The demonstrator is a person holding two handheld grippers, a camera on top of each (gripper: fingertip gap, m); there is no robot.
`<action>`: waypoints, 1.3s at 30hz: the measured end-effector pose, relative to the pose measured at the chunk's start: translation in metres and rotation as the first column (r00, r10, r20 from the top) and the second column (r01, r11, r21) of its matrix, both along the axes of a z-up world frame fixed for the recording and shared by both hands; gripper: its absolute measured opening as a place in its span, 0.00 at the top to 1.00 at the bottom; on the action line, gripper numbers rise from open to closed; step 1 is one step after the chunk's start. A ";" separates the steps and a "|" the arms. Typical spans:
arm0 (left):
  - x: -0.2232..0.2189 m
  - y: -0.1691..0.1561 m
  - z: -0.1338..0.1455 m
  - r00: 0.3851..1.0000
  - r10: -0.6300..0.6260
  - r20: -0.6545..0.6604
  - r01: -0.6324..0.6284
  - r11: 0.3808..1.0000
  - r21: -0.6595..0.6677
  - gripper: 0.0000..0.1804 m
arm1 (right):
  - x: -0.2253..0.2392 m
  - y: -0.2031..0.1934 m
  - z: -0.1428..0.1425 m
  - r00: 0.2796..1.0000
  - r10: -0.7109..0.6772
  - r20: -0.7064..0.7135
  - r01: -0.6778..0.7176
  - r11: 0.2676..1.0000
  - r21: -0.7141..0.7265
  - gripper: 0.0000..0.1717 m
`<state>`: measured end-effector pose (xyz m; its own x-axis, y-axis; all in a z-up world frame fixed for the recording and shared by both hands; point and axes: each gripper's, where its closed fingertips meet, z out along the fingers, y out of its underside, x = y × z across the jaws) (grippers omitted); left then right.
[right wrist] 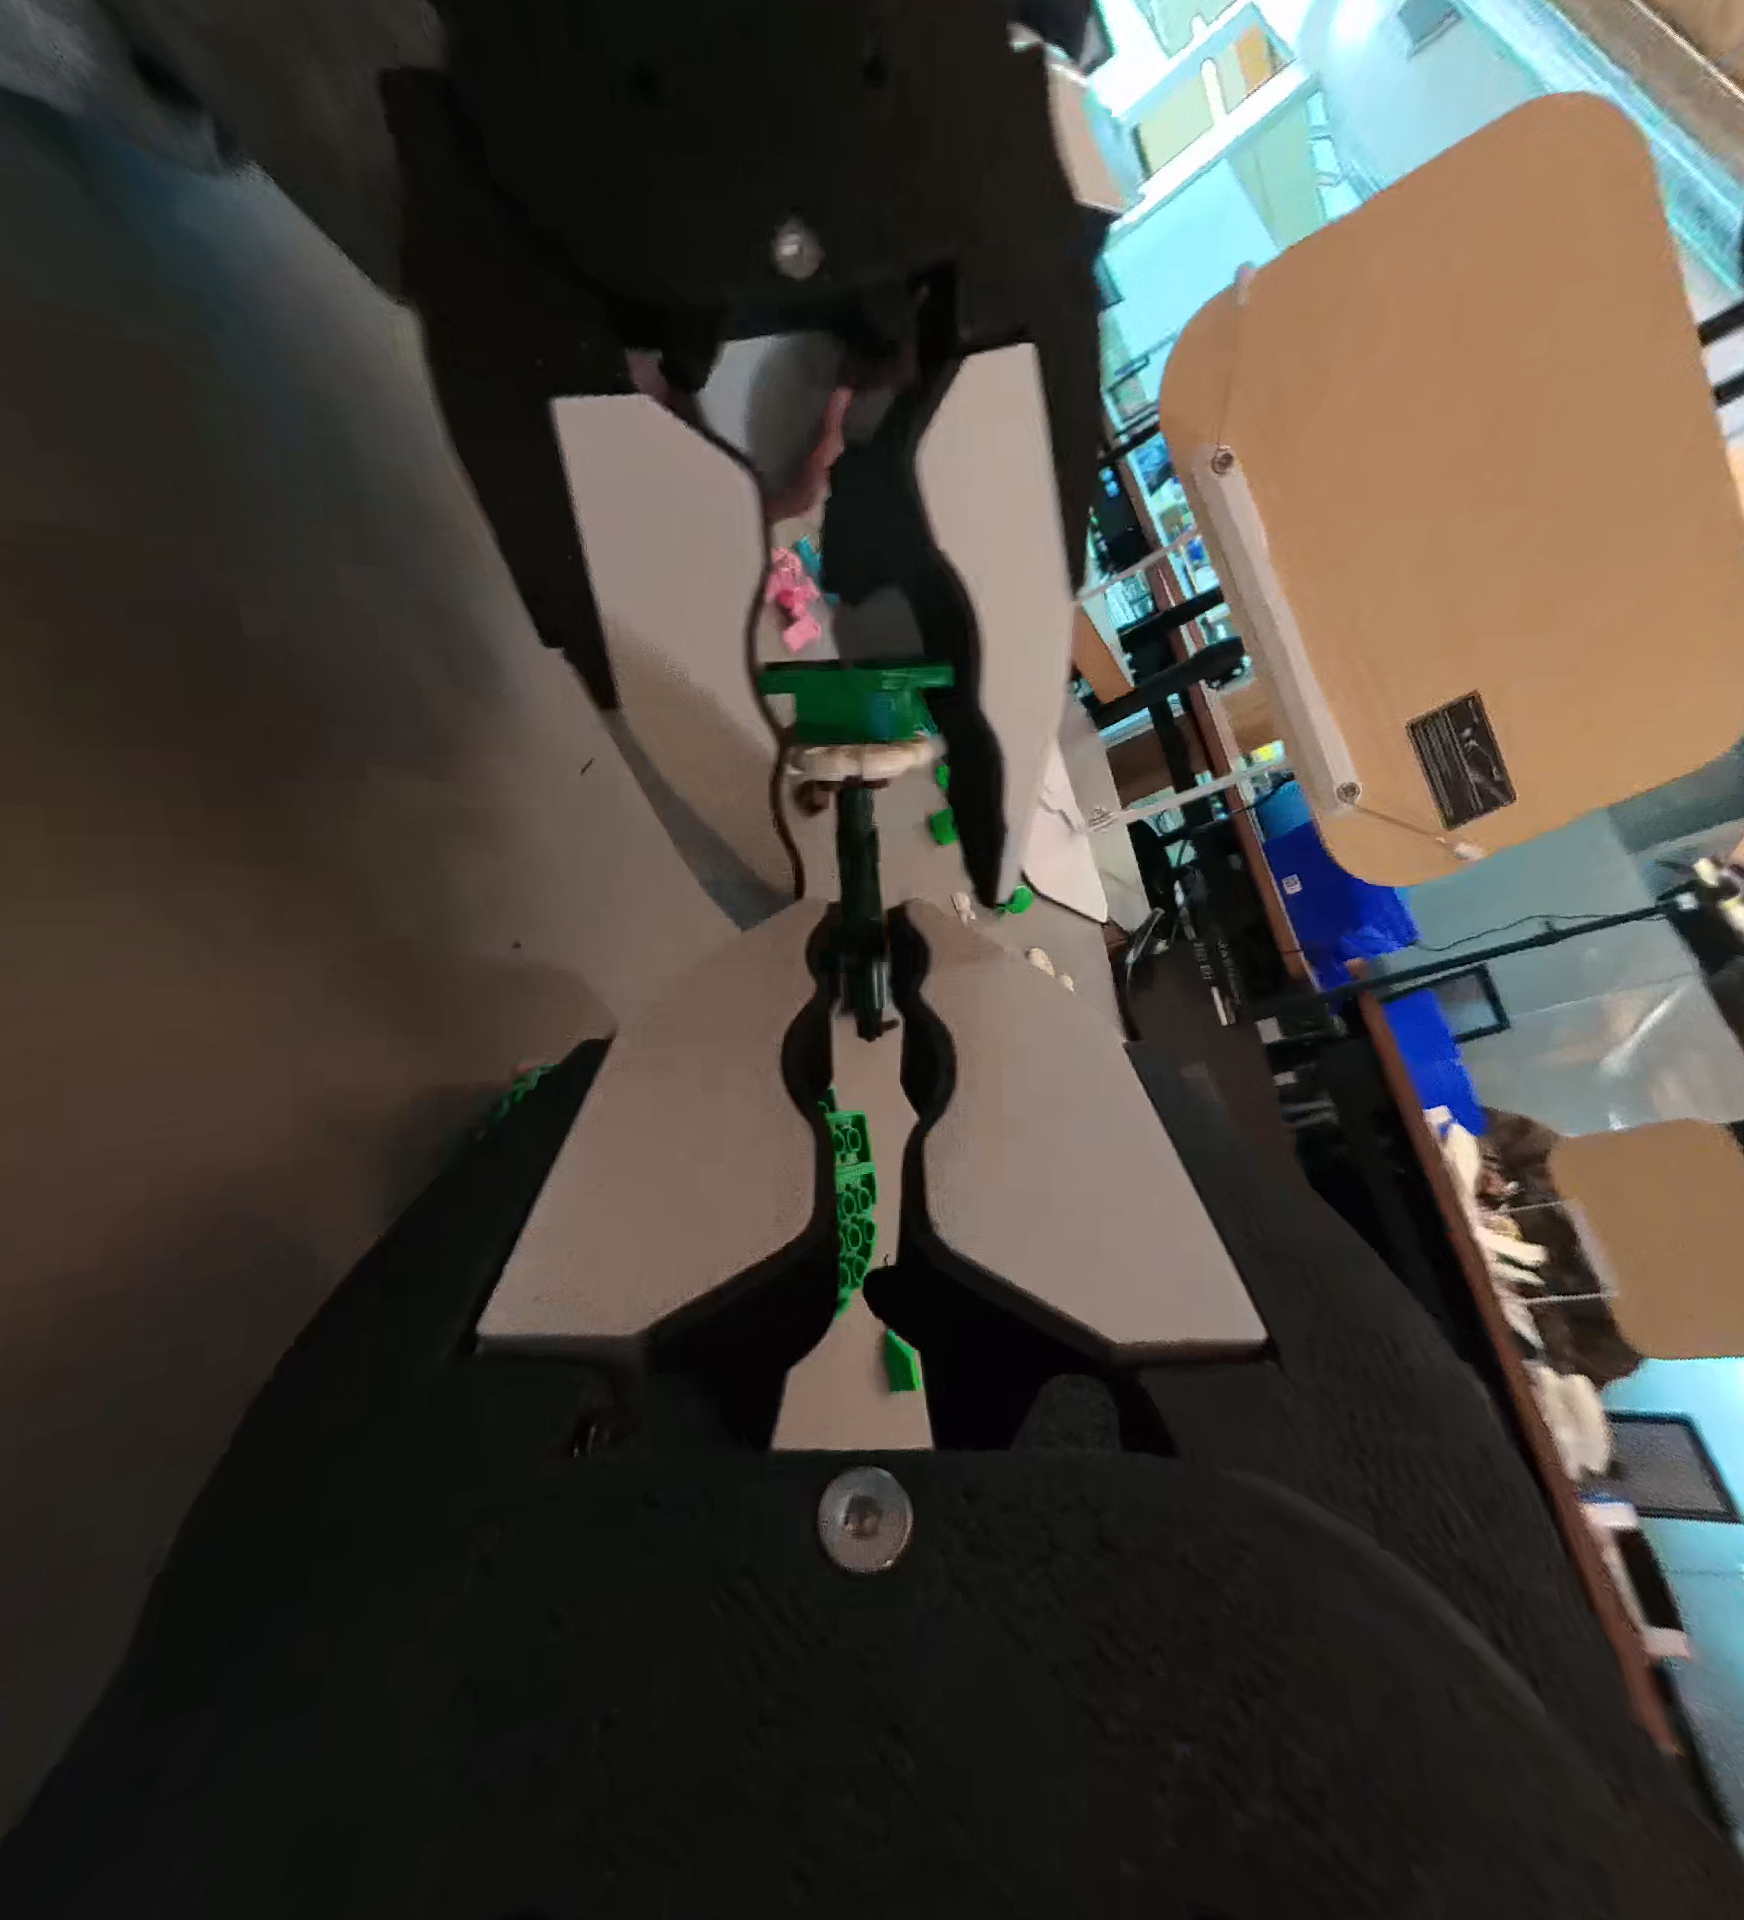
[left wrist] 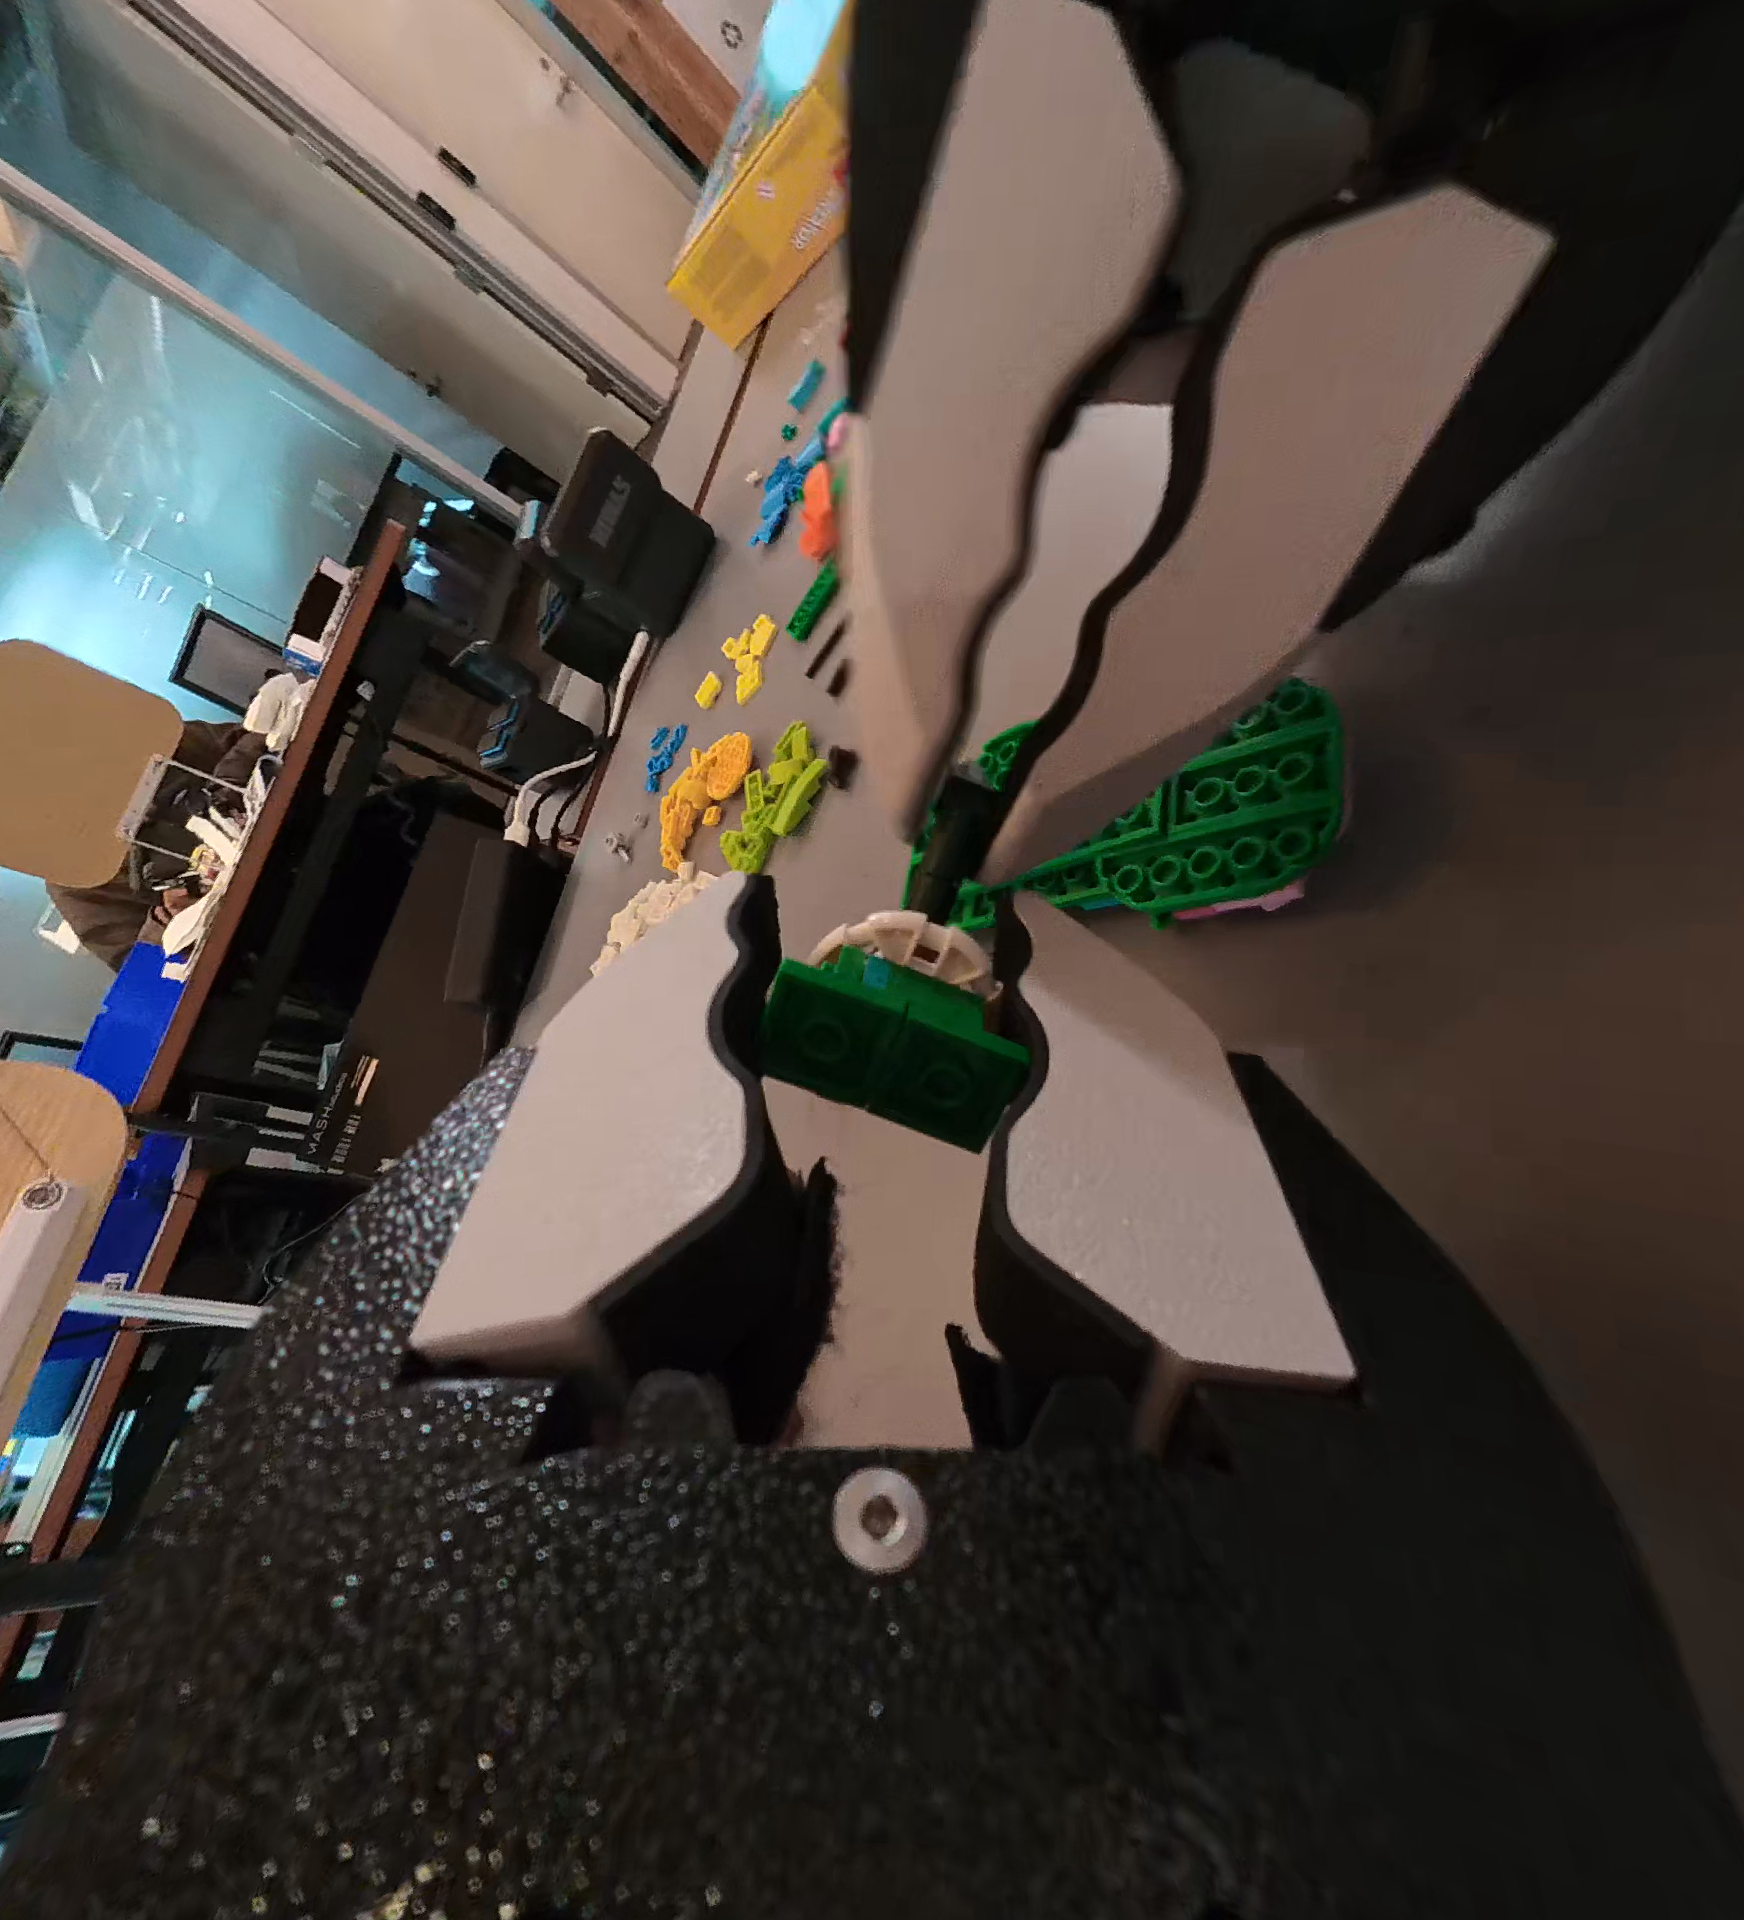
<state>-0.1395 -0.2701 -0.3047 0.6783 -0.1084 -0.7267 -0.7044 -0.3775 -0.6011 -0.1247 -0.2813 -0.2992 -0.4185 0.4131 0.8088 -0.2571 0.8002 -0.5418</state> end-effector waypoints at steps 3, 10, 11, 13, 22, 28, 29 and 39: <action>0.000 -0.001 -0.003 1.000 -0.011 0.016 0.012 1.000 -0.021 0.78 | 0.000 0.000 -0.003 1.000 0.003 0.015 -0.003 0.999 0.033 0.96; 0.016 -0.004 -0.007 0.990 -0.098 0.103 0.103 0.993 -0.048 0.76 | 0.016 -0.004 -0.002 0.982 0.129 0.135 -0.118 0.989 -0.087 0.96; 0.018 -0.004 -0.009 0.989 -0.103 0.109 0.109 0.993 -0.051 0.78 | 0.018 -0.005 -0.002 0.979 0.141 0.146 -0.128 0.987 -0.095 0.96; 0.021 -0.005 -0.011 0.985 -0.111 0.131 0.119 0.991 -0.054 0.78 | 0.021 -0.006 -0.004 0.973 0.162 0.164 -0.145 0.983 -0.113 0.96; 0.030 -0.007 -0.012 0.962 -0.141 0.235 0.154 0.987 -0.037 0.78 | 0.032 -0.009 0.002 0.954 0.237 0.187 -0.199 0.959 -0.200 0.96; 0.032 -0.008 -0.018 0.958 -0.147 0.245 0.164 0.985 -0.052 0.78 | 0.035 -0.009 0.000 0.946 0.254 0.201 -0.212 0.954 -0.211 0.96; 0.032 -0.008 -0.018 0.958 -0.148 0.247 0.165 0.985 -0.052 0.78 | 0.035 -0.009 0.000 0.945 0.257 0.204 -0.213 0.953 -0.214 0.96; -0.015 -0.041 -0.004 0.916 -0.017 0.400 0.015 1.000 0.007 0.78 | 0.028 0.050 0.024 0.981 0.120 0.154 -0.059 0.932 -0.357 0.96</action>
